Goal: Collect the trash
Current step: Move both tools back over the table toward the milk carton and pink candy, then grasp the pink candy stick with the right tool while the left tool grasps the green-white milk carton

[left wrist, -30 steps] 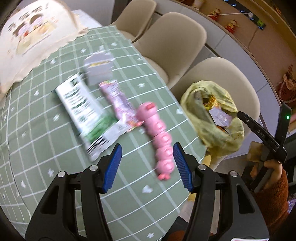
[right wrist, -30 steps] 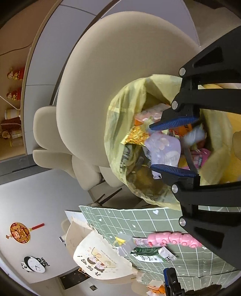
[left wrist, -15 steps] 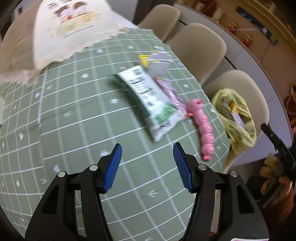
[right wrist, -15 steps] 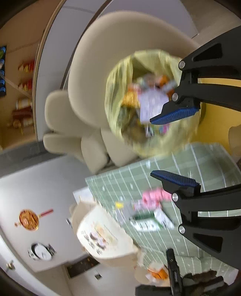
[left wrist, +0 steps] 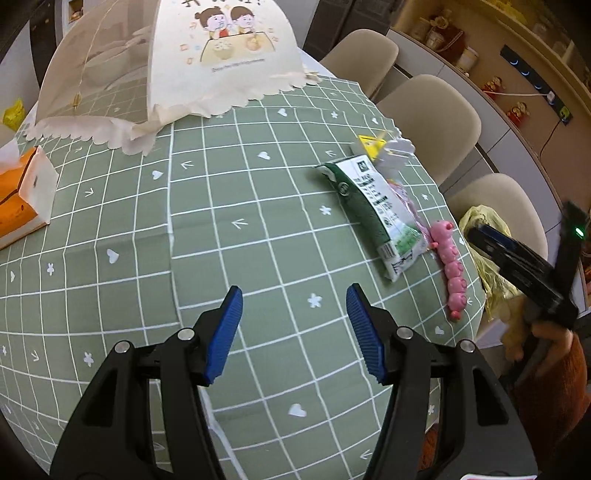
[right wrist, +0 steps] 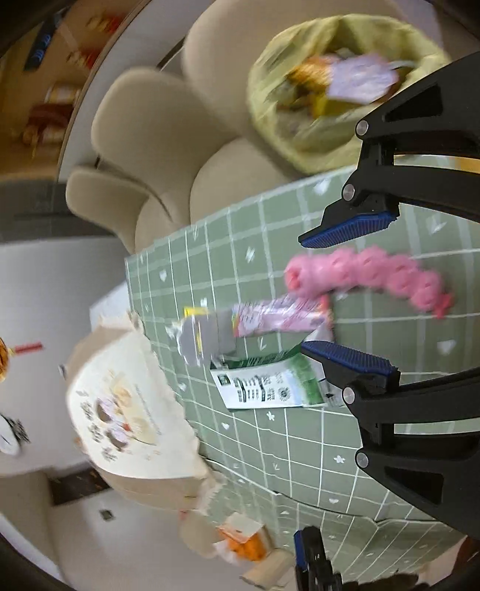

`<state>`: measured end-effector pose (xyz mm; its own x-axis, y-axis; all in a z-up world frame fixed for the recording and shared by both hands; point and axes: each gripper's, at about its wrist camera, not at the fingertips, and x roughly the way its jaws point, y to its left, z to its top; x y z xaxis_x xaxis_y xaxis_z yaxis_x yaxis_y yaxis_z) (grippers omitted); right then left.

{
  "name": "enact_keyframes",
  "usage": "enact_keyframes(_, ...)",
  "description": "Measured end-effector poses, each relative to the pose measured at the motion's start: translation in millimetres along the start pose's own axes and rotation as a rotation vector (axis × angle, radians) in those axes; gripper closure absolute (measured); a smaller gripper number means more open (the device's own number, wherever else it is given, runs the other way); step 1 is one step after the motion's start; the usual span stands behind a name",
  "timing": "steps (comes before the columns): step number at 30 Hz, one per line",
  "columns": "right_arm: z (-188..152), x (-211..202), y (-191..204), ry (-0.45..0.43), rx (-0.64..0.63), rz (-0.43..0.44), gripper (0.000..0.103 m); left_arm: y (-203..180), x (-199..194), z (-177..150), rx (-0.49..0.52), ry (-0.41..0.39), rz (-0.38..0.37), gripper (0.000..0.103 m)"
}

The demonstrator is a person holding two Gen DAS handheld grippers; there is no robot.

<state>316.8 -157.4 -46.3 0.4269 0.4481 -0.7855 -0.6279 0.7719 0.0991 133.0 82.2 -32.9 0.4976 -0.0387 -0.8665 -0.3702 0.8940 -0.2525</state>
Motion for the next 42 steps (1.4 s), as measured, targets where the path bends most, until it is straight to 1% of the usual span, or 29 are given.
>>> enact_keyframes(1, 5.0, 8.7, 1.2, 0.014, -0.016, 0.006, 0.054, 2.8, 1.0, 1.5, -0.001, 0.000, -0.002, 0.047)
enact_keyframes(3, 18.5, 31.9, 3.9, 0.048, -0.051, 0.025, 0.060, 9.6, 7.1, 7.2, -0.005, 0.003, -0.003, 0.047)
enact_keyframes(5, 31.0, 54.1, 3.1, 0.083, -0.064, 0.061, 0.062, 15.0, 16.7, 13.0, -0.019, 0.017, -0.007, 0.047)
enact_keyframes(8, 44.3, 80.6, 2.4, 0.125, -0.071, 0.096, 0.062, 21.4, 33.5, 22.4, -0.030, 0.047, -0.014, 0.047)
enact_keyframes(12, 50.5, 110.3, 7.6, 0.186, -0.099, 0.105, 0.062, 27.9, 50.7, 29.0, -0.043, 0.072, -0.024, 0.047)
enact_keyframes(13, 50.2, 115.9, 10.6, 0.204, -0.110, 0.104, 0.065, 29.0, 54.0, 29.2, -0.048, 0.078, -0.028, 0.047)
enact_keyframes(14, 49.4, 115.7, 11.8, 0.198, -0.121, 0.088, 0.071, 30.1, 57.7, 29.4, -0.052, 0.084, -0.031, 0.047)
enact_keyframes(16, 48.3, 114.9, 17.8, 0.204, -0.133, 0.072, 0.079, 31.7, 63.9, 28.6, -0.059, 0.096, -0.035, 0.047)
enact_keyframes(17, 47.2, 111.1, 20.9, 0.205, -0.121, 0.084, 0.082, 31.8, 65.6, 28.1, -0.061, 0.100, -0.036, 0.047)
enact_keyframes(20, 42.4, 94.6, 29.7, 0.182, -0.095, 0.121, 0.084, 31.8, 68.6, 27.3, -0.066, 0.106, -0.043, 0.047)
enact_keyframes(22, 36.2, 82.3, 39.5, 0.171, -0.077, 0.154, 0.084, 31.0, 65.7, 26.8, -0.064, 0.095, -0.048, 0.047)
enact_keyframes(25, 20.6, 67.3, 51.9, 0.179, -0.049, 0.204, 0.084, 29.8, 62.0, 26.9, -0.067, 0.083, -0.059, 0.047)
enact_keyframes(28, 6.7, 53.8, 58.8, 0.173, -0.030, 0.214, 0.084, 25.9, 58.3, 27.7, -0.052, 0.076, -0.067, 0.047)
enact_keyframes(30, -1.4, 41.0, 55.4, 0.147, 0.000, 0.191, 0.084, 19.9, 55.5, 30.1, -0.031, 0.065, -0.084, 0.047)
enact_keyframes(32, -8.5, 26.5, 44.5, 0.116, 0.038, 0.155, 0.084, 9.5, 54.4, 35.1, 0.003, 0.048, -0.119, 0.038)
enact_keyframes(34, -14.3, 13.8, 33.3, 0.087, 0.074, 0.122, 0.084, -4.4, 61.2, 43.5, 0.024, 0.055, -0.163, 0.038)
enact_keyframes(37, -26.6, -9.9, 15.1, 0.039, 0.128, 0.065, 0.084, -28.7, 79.6, 56.4, 0.022, 0.079, -0.218, 0.038)
enact_keyframes(39, -34.9, -21.8, 6.7, 0.021, 0.145, 0.033, 0.084, -46.1, 91.5, 63.8, 0.046, 0.086, -0.203, 0.038)
enact_keyframes(42, -50.9, -38.2, -5.2, 0.004, 0.178, -0.001, 0.084, -72.6, 113.6, 74.3, 0.095, 0.095, -0.101, 0.038)
